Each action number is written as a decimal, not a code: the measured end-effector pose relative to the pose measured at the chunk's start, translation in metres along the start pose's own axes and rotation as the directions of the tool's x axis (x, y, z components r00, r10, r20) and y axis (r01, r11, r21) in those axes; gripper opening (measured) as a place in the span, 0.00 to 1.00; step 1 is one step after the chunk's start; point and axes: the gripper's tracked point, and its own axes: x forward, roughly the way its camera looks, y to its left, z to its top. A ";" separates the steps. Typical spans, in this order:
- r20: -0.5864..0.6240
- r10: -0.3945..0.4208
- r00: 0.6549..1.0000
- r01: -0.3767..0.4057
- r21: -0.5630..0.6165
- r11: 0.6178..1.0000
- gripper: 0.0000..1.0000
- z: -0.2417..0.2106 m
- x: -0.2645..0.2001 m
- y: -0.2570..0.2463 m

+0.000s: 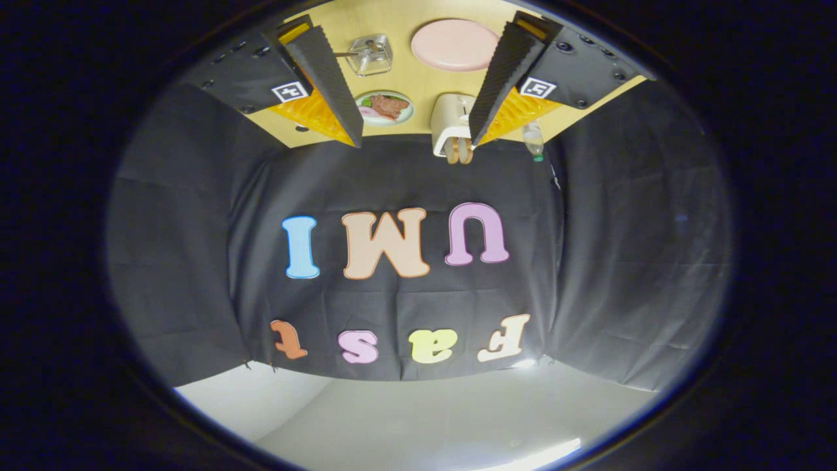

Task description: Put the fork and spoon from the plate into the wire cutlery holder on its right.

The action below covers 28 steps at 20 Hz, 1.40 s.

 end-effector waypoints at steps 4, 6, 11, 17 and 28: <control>0.005 0.003 1.000 -0.003 -0.001 1.000 1.00 0.002 -0.005 0.000; 0.005 0.007 1.000 -0.007 0.010 1.000 1.00 0.001 -0.006 0.000; 0.016 0.000 1.000 0.000 0.017 1.000 1.00 0.003 -0.006 -0.017; 0.019 0.003 1.000 -0.004 0.032 0.999 1.00 0.004 0.000 -0.049; 0.017 0.076 0.997 -0.076 0.015 0.997 1.00 0.004 0.001 -0.106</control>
